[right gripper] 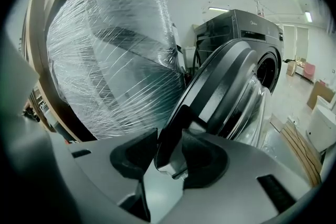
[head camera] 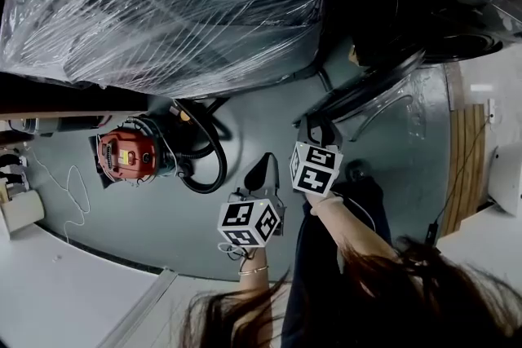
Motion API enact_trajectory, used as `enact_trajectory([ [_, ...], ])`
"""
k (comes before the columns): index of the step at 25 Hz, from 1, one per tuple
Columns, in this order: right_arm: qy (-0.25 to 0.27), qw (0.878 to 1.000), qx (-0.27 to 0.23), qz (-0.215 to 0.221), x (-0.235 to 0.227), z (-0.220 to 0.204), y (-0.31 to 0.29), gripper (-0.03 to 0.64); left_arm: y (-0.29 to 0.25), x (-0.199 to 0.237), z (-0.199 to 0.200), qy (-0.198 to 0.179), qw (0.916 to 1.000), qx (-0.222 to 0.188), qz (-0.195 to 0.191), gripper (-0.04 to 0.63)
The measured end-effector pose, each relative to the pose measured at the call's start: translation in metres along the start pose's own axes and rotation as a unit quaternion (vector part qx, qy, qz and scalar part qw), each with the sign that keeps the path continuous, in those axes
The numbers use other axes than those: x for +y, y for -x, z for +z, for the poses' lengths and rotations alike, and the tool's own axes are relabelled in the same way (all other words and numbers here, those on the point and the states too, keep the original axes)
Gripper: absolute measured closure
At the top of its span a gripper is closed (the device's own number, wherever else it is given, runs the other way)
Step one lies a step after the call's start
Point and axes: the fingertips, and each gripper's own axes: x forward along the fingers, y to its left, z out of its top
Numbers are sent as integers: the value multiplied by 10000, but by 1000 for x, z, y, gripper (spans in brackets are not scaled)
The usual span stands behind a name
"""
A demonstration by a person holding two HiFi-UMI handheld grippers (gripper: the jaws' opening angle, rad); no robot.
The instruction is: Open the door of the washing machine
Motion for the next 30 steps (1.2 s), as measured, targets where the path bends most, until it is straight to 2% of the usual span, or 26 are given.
enact_trajectory([
  [8,-60,9997,99,201,1,2,2,481,-1,-1,-1,1,10000,7,-86,580],
  [15,-32,9984,130,542,13,-1,22,495,3,-13,1,-6,9999,-2,-104,580],
  [23,90,9982,239,538,-24,-14,53,513,13,-41,-3,-147,9998,-37,-83,580],
  [30,221,9979,188,580,-63,-12,84,532,20,-85,-13,-332,9993,-54,-140,580],
])
